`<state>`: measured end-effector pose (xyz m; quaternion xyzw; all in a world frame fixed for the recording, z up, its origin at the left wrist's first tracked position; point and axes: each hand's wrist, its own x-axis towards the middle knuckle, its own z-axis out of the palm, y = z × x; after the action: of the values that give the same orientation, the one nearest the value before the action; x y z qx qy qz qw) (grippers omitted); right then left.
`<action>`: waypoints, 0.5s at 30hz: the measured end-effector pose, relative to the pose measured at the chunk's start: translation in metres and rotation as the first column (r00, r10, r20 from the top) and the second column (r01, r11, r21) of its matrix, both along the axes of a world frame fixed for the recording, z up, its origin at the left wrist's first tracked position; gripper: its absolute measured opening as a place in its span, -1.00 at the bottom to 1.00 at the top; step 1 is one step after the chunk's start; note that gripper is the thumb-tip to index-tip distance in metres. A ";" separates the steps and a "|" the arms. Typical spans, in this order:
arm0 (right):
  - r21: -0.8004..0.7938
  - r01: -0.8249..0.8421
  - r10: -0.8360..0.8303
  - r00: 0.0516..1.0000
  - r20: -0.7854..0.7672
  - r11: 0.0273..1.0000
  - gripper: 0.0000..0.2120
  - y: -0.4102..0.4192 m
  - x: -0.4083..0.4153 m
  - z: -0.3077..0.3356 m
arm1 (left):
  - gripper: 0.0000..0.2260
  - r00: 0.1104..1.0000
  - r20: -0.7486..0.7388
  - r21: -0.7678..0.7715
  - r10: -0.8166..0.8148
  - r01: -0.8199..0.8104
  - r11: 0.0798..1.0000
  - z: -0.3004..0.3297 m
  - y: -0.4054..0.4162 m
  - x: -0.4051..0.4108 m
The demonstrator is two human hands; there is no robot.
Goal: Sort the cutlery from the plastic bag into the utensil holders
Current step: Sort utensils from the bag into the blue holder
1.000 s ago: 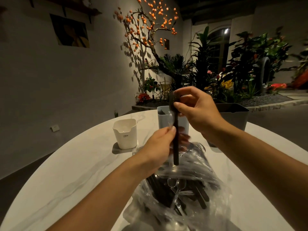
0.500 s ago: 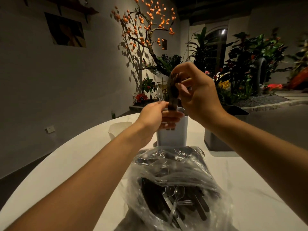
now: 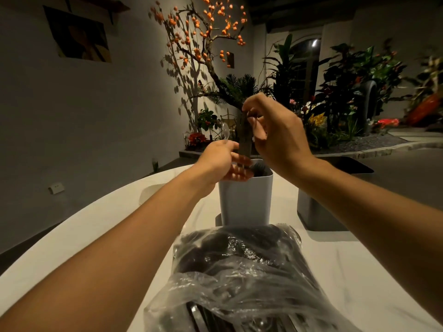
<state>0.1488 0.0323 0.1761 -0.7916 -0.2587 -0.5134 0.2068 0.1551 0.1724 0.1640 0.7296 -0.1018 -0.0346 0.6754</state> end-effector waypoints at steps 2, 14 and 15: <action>0.005 0.050 -0.050 0.994 -0.095 0.999 -0.75 0.000 0.013 -0.014 | -0.68 0.993 0.051 0.092 0.103 -0.108 0.990 -0.009 0.005 0.008; 0.118 -0.009 0.075 0.818 -0.570 0.993 -0.67 0.048 0.005 -0.008 | -0.50 0.997 0.017 0.109 0.076 -0.078 0.991 -0.029 0.054 -0.005; 0.208 -0.052 0.171 0.776 -0.607 0.977 -0.66 0.058 0.002 -0.003 | -0.45 0.995 0.030 0.132 0.092 -0.096 0.987 -0.029 0.058 -0.006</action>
<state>0.1505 0.0899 0.1733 -0.8777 -0.1755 -0.2316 0.3810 0.1496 0.2300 0.1345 0.7773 -0.0728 -0.0009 0.6249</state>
